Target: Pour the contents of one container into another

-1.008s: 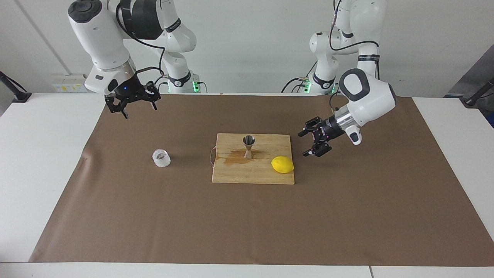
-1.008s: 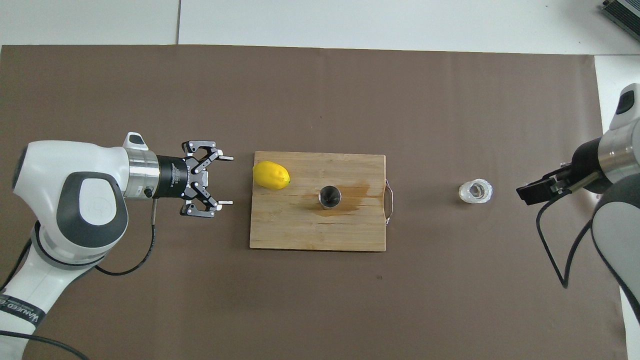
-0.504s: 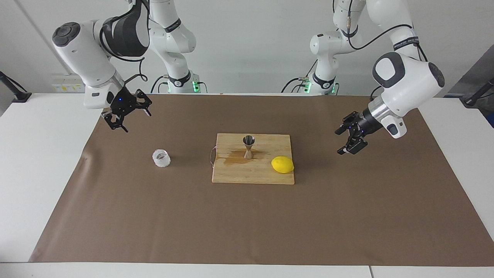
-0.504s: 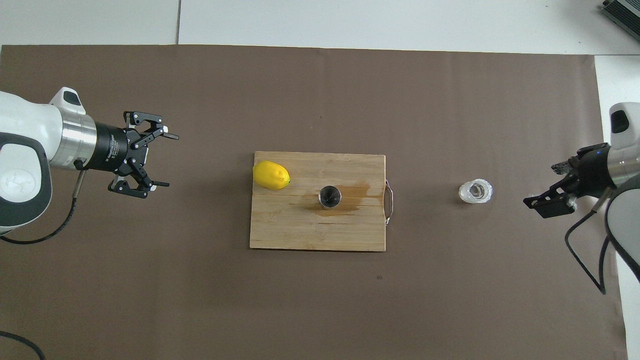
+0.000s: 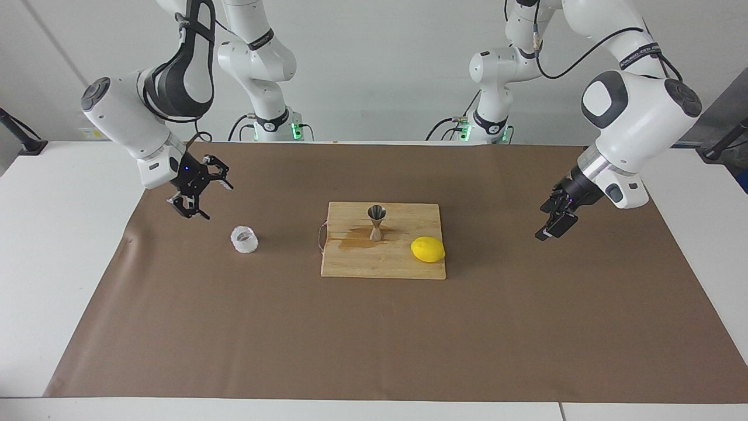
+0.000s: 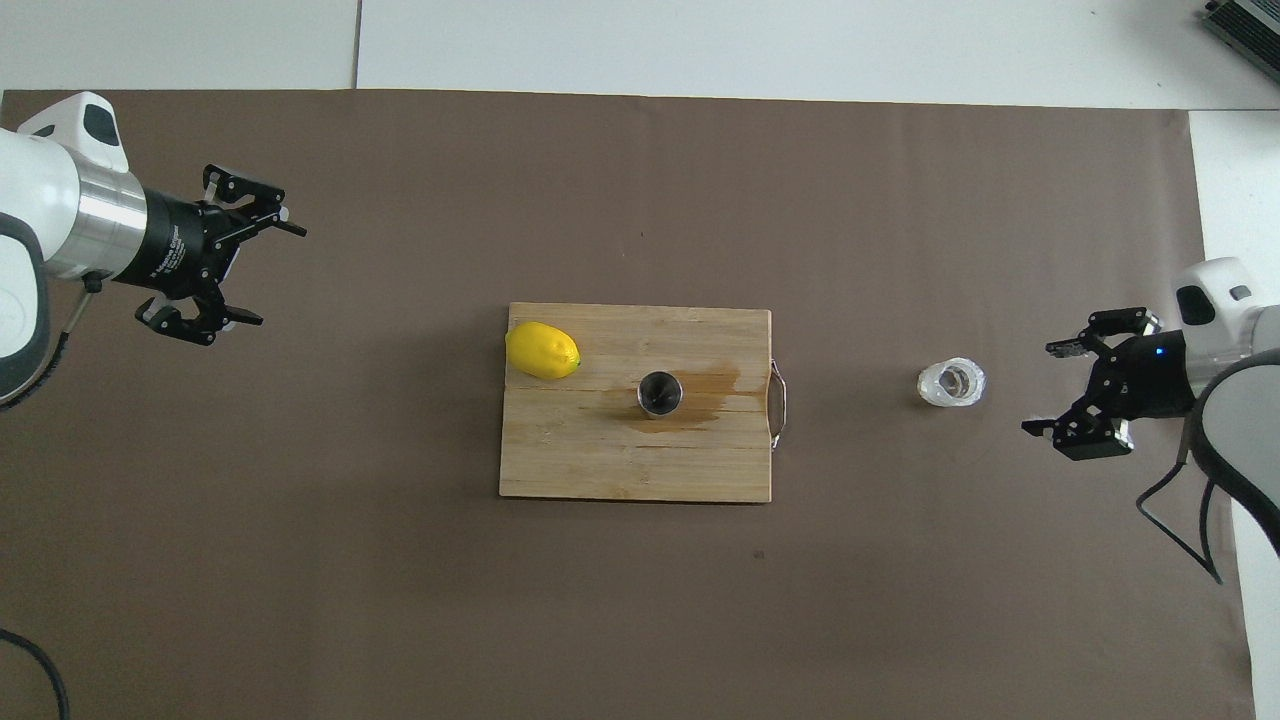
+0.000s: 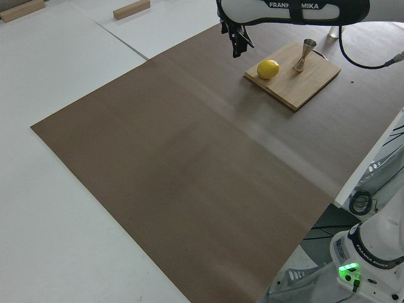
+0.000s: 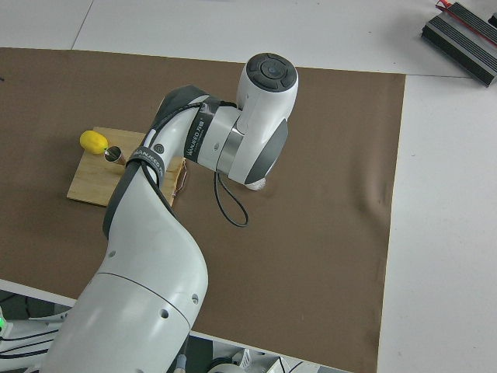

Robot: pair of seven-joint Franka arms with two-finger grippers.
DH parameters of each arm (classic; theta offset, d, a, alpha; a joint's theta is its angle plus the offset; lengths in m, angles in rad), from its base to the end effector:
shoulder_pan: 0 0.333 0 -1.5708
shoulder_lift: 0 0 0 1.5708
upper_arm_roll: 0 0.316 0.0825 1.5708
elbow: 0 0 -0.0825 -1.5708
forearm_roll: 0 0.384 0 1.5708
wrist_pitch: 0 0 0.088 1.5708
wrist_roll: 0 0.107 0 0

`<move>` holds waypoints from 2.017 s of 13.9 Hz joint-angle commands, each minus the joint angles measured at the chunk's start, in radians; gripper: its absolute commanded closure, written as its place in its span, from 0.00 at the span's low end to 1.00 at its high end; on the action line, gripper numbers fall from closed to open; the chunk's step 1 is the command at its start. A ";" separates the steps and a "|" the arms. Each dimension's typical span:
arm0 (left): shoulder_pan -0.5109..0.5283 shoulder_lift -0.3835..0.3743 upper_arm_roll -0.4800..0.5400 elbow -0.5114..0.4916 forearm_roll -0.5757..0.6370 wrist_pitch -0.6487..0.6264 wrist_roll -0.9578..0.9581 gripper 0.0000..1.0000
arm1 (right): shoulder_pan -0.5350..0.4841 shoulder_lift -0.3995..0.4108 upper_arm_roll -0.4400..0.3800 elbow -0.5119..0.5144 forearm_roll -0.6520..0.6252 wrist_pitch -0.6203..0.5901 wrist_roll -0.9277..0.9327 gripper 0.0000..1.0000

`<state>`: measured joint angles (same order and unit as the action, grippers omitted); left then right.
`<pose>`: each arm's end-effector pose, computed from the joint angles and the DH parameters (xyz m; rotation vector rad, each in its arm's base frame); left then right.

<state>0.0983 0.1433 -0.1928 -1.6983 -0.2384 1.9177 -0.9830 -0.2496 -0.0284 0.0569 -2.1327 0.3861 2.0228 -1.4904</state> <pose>0.6111 -0.0685 0.5147 2.5535 1.3361 -0.0927 0.5217 -0.0795 0.4168 -2.4136 -1.5016 -0.2853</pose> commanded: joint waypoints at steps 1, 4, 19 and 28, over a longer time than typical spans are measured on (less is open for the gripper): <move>0.006 0.016 0.004 0.074 0.080 -0.032 0.113 0.00 | -0.036 0.033 0.008 -0.030 0.075 0.046 -0.161 0.00; 0.004 0.015 0.004 0.095 0.148 -0.031 0.243 0.00 | -0.049 0.080 0.008 -0.030 0.161 0.091 -0.302 0.00; -0.092 -0.085 0.128 0.150 0.209 -0.207 1.078 0.00 | -0.048 0.274 0.009 -0.050 0.299 0.185 -0.606 0.00; -0.129 -0.139 0.118 0.149 0.275 -0.328 1.092 0.00 | -0.022 0.292 0.012 -0.050 0.392 0.189 -0.628 0.00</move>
<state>0.0096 0.0233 -0.0907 -1.5483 -0.0136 1.6263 0.0990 -0.2691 0.2593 0.0613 -2.1758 0.7393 2.1937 -2.0923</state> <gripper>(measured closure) 0.000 0.000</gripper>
